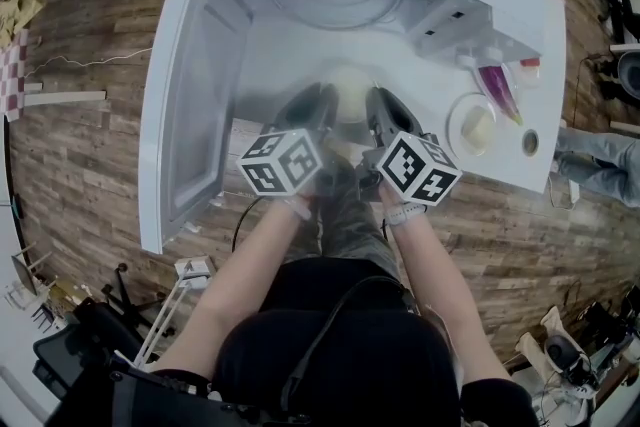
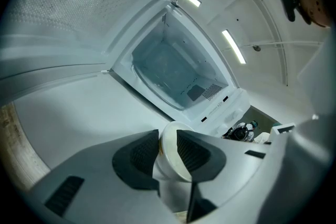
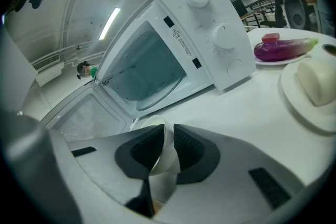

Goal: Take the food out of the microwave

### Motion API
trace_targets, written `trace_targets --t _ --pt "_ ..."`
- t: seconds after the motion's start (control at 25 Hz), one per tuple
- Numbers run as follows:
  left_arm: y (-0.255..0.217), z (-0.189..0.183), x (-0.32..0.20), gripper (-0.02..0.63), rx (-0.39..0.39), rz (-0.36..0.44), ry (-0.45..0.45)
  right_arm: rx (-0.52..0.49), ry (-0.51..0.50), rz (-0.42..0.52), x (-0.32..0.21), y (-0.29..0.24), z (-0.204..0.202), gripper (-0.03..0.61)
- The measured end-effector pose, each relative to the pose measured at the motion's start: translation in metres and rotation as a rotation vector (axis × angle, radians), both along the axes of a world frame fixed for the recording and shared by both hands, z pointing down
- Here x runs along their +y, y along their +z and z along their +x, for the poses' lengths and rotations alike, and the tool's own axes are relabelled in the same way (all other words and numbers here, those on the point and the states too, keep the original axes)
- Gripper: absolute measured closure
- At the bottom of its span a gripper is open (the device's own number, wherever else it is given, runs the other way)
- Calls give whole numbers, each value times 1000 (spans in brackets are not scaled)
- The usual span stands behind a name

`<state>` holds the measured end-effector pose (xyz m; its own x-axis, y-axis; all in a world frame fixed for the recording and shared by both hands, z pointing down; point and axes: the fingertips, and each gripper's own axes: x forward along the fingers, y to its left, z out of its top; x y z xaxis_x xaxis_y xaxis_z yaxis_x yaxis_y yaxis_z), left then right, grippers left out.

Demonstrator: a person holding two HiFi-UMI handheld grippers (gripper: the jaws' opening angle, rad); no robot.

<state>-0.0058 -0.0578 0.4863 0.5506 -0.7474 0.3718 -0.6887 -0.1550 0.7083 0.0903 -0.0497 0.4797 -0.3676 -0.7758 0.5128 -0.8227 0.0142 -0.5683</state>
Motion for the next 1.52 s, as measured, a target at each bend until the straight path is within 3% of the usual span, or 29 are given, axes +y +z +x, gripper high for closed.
trace_targets --t 0.88,1.52 --pt "8 6 -1 500 -72 -81 67 -9 15 -42 -2 11 5 506" --pt "8 9 -4 500 -144 -64 148 -18 20 -52 -2 18 5 505"
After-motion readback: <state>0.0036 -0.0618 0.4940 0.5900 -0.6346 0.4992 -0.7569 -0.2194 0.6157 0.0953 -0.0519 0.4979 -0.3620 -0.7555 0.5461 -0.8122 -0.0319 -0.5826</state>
